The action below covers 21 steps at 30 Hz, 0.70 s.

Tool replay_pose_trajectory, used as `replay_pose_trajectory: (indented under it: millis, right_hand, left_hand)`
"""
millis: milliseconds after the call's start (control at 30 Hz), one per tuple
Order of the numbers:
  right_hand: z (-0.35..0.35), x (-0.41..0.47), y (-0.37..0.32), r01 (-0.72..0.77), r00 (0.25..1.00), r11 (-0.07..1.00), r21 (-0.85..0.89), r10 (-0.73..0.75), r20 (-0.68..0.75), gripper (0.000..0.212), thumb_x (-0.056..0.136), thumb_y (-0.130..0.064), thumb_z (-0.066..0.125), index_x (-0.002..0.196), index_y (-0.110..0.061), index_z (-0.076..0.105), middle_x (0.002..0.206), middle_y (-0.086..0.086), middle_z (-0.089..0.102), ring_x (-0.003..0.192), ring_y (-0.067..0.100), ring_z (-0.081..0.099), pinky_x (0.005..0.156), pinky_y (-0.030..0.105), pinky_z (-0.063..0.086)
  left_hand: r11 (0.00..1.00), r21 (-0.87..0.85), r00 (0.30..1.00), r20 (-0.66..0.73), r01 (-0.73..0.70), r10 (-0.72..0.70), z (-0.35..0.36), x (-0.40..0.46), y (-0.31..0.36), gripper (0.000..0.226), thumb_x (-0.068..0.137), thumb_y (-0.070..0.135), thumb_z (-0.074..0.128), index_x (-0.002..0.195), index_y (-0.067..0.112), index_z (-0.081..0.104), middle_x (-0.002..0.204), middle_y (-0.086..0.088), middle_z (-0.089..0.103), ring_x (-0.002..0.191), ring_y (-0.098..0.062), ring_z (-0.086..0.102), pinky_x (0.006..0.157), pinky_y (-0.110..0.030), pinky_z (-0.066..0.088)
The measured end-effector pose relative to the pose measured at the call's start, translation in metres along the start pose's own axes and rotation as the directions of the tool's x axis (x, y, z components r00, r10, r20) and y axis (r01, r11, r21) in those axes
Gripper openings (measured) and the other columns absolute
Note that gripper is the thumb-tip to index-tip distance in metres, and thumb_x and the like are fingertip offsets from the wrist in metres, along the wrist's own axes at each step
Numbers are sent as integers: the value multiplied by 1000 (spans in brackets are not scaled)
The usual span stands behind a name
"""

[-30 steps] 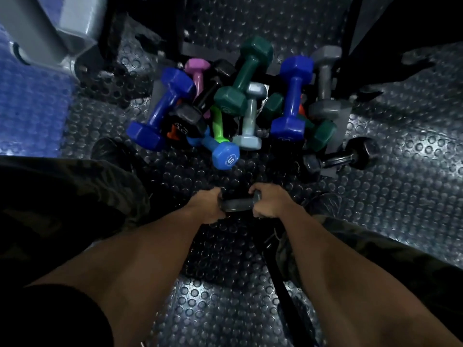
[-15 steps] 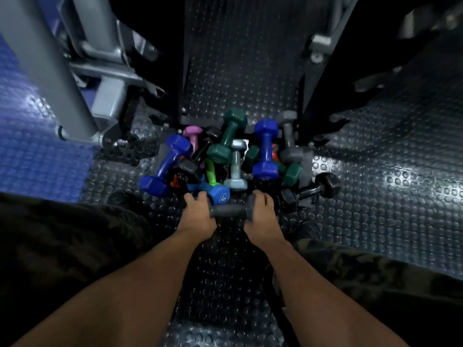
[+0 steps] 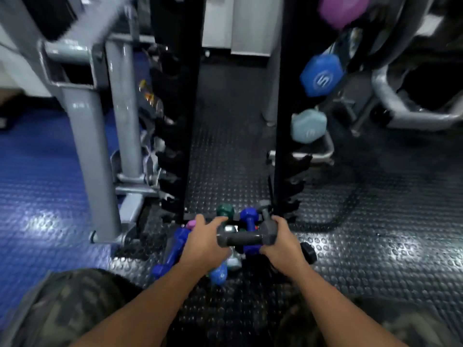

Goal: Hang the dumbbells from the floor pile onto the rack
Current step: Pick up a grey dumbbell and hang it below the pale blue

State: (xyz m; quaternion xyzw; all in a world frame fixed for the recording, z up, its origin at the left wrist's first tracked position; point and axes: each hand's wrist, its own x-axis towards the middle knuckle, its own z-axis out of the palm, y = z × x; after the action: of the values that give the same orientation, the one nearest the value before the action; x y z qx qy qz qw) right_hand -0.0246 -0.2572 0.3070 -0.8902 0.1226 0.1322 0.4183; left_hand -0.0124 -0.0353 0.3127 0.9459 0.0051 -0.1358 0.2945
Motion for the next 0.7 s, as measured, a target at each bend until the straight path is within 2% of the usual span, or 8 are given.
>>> replay_pose_trajectory:
  millis: [100, 167, 233, 300, 400, 533, 633, 700]
  right_hand:
    - [-40, 3, -31, 46, 997, 999, -2, -46, -69, 81, 76, -11, 82, 143, -28, 41, 106, -9, 62, 84, 2, 60, 58, 15, 45]
    - [-62, 3, -47, 109, 985, 994, 9, -107, -134, 84, 72, -14, 86, 145, -31, 48, 114, -9, 61, 89, 3, 60, 63, 5, 44]
    - [-74, 4, -58, 166, 959, 985, 44, -151, -241, 86, 69, -18, 89, 145, -38, 56, 121, -7, 59, 97, 6, 59, 73, 1, 41]
    - [-79, 6, -62, 195, 922, 966, 171, -121, -369, 77, 64, -21, 91, 133, -42, 65, 114, -13, 69, 95, 0, 66, 83, 11, 49]
    - [-82, 7, -64, 230, 873, 910, 345, -37, -486, 57, 67, -16, 91, 117, -36, 72, 100, -17, 77, 91, -6, 70, 86, 29, 58]
    - [-88, 15, -59, 251, 880, 857, 450, -8, -475, 57, 77, -8, 86, 124, -35, 71, 99, -12, 80, 86, 13, 76, 84, 46, 64]
    - [-92, 21, -51, 262, 884, 830, 493, -1, -468, 60, 79, -7, 88, 130, -33, 70, 109, -7, 80, 95, 12, 77, 89, 42, 63]
    - [-91, 22, -47, 292, 872, 779, 554, 21, -489, 62, 81, -8, 89, 134, -29, 66, 117, -4, 76, 102, 9, 76, 93, 36, 62]
  left_hand:
    - [994, -72, 995, -61, -81, 76, -33, 4, 24, 70, 71, 36, 82, 134, 47, 54, 115, 6, 33, 85, -15, 60, 78, -25, 54]
    - [978, -183, 992, -94, -95, 79, -47, 8, 37, 53, 69, 30, 83, 115, 43, 61, 111, 3, 37, 77, -13, 59, 66, -15, 50]
    - [954, -289, 991, -124, -83, 48, -51, 12, 46, 44, 68, 22, 85, 101, 39, 62, 108, 0, 39, 76, -15, 59, 56, -12, 47]
    - [919, -387, 986, -169, -72, 7, -47, 18, 57, 41, 65, 19, 86, 94, 38, 63, 105, -3, 43, 80, -15, 58, 57, -15, 47]
    - [863, -506, 985, -154, -8, -82, -30, 26, 72, 41, 57, 24, 87, 89, 37, 66, 100, -9, 55, 82, -19, 62, 68, -34, 56]
    - [753, -651, 990, -21, 92, -139, -16, 34, 87, 46, 46, 31, 85, 87, 39, 68, 102, -16, 66, 69, -30, 73, 53, -41, 62]
    - [674, -727, 988, 32, 128, -152, -14, 34, 96, 41, 50, 25, 86, 84, 36, 68, 103, -14, 67, 68, -28, 74, 54, -39, 62]
    - [588, -791, 981, 82, 170, -174, -10, 35, 101, 37, 58, 13, 88, 82, 32, 68, 92, -11, 73, 64, -23, 72, 58, -38, 60]
